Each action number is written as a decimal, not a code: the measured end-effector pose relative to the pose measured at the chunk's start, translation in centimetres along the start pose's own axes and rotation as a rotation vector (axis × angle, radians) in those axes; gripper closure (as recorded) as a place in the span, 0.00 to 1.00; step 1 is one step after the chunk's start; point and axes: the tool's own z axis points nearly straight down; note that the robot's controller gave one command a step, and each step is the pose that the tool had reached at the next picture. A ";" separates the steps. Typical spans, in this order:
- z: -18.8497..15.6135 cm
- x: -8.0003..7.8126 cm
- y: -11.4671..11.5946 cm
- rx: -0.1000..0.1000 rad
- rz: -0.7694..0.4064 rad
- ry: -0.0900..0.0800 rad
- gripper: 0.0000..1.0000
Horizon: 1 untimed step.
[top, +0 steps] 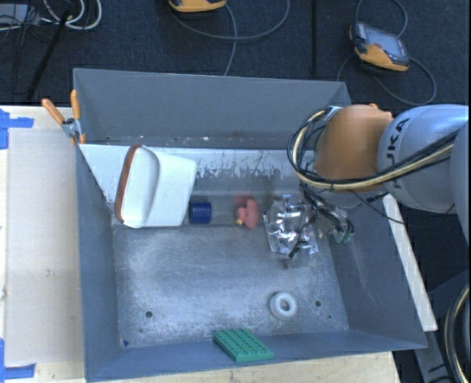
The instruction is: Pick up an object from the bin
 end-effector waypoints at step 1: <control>-3.6 0.7 -2.5 0.001 0.002 -0.005 0.00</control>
Offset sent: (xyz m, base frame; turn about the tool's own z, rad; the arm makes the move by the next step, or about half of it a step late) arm -0.0038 -0.0244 0.0343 -0.0010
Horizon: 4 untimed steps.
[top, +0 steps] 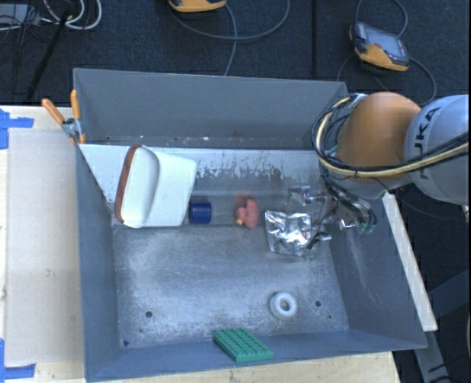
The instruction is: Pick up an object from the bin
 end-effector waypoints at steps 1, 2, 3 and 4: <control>0.2 0.3 -0.7 -0.001 0.232 0.003 0.00; 3.3 0.5 -0.1 -0.002 0.317 0.004 0.00; 3.2 0.4 -0.1 -0.002 0.316 0.004 0.00; 3.2 0.4 -0.1 -0.002 0.315 0.003 1.00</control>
Offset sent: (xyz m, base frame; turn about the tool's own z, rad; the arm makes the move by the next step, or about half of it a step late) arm -0.0017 -0.0074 -0.0018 0.2316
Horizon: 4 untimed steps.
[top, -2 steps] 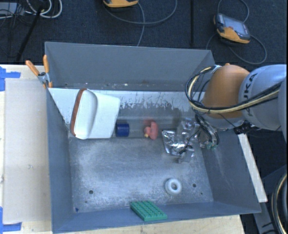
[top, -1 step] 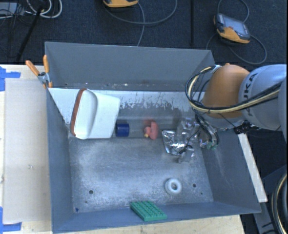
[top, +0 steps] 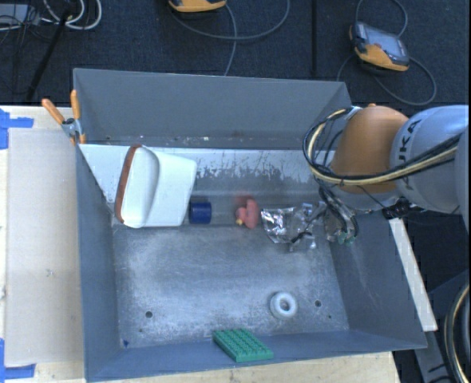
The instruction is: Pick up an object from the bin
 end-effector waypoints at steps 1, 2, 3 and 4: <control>-1.6 -0.1 0.0 0.001 -0.002 0.001 1.00; -5.5 -0.2 0.0 0.001 -0.002 -0.003 1.00; -10.6 -0.4 0.0 0.000 -0.003 -0.005 1.00; -11.8 -0.5 0.0 0.000 -0.004 -0.002 1.00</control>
Offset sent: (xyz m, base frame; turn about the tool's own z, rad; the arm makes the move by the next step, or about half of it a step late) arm 0.0003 -0.0001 0.0155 0.0000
